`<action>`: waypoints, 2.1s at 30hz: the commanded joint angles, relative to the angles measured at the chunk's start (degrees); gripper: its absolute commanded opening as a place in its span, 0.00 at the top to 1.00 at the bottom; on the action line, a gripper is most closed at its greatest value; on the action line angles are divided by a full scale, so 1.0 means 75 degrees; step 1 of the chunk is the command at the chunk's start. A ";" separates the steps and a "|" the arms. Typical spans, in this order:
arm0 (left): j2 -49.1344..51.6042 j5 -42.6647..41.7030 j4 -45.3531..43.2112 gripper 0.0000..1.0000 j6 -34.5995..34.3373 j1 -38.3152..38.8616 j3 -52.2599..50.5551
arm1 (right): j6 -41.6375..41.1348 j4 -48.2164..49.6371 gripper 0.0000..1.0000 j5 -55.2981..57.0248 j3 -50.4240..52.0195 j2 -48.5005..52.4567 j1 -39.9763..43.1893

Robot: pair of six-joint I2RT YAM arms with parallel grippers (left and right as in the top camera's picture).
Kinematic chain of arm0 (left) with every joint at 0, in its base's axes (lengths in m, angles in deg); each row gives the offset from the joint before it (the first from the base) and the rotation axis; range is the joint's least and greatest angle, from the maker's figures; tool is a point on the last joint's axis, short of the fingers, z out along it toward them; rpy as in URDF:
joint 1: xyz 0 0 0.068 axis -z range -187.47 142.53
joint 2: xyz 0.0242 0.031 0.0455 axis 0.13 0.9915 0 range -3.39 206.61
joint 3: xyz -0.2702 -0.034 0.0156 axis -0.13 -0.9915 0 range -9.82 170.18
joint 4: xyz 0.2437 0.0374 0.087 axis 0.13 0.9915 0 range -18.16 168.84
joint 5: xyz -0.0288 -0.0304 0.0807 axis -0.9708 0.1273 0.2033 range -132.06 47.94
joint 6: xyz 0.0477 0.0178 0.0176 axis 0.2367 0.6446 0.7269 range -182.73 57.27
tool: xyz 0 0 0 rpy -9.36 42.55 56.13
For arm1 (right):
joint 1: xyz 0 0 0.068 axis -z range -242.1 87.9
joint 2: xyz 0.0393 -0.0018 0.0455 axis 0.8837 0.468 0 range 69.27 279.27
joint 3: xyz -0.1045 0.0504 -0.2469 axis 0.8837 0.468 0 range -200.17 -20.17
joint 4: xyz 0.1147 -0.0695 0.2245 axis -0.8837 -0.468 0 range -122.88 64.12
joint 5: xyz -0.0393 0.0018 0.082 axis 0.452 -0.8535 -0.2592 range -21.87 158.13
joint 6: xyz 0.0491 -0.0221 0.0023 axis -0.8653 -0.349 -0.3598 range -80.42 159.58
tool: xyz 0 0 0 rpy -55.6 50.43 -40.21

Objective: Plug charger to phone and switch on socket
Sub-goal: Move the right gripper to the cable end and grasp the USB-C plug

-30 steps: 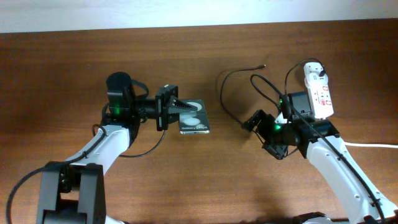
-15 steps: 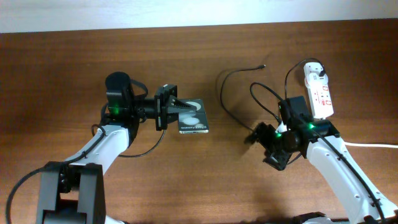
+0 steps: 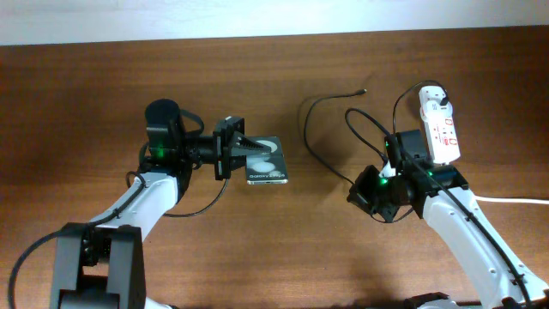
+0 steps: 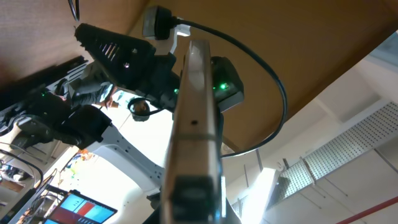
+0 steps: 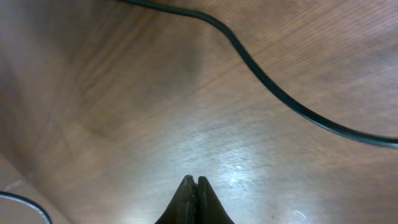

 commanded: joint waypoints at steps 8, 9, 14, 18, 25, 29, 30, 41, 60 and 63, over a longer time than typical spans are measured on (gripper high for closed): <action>-0.0047 -0.0163 -0.0015 1.00 -0.0073 -0.0038 0.0146 | -0.0819 0.2827 0.91 -0.0490 -0.0035 -0.0073 0.0041; -0.0047 -0.0163 -0.0015 1.00 -0.0076 -0.0038 0.0146 | -0.0871 0.3209 0.87 -0.0516 -0.0035 -0.0073 0.0041; -0.0047 -0.0160 -0.0015 1.00 -0.0073 -0.0038 0.0146 | -0.1346 0.4036 0.62 -0.0557 -0.0035 -0.0073 0.0041; -0.0044 -0.0128 -0.0015 1.00 -0.0073 -0.0038 0.0149 | -0.1169 0.4036 0.39 0.0067 -0.0035 -0.0073 0.0041; -0.0044 0.0015 -0.0017 1.00 -0.0070 -0.0038 0.0146 | 0.0271 0.3908 0.13 0.0714 -0.0309 -0.0073 0.0041; -0.0047 0.0017 -0.0017 1.00 -0.0070 -0.0038 0.0146 | 0.0638 0.2629 0.11 0.1807 -0.1259 -0.0073 0.0041; -0.0044 0.0015 -0.0017 1.00 -0.0070 -0.0038 0.0146 | 0.0638 0.2212 0.10 0.2081 -0.1679 -0.0061 0.0041; -0.0044 0.0012 -0.0017 1.00 -0.0070 -0.0038 0.0149 | 0.1947 -0.0804 0.04 0.3357 -0.6385 0.2617 0.0041; -0.0047 0.0015 -0.0017 1.00 -0.0070 -0.0038 0.0146 | -0.0615 0.1049 0.22 0.2725 -0.7944 0.7901 0.0041; -0.0044 0.0015 -0.0015 1.00 -0.0070 -0.0038 0.0146 | -0.0609 0.1212 0.44 0.2687 -0.7941 0.8049 0.0041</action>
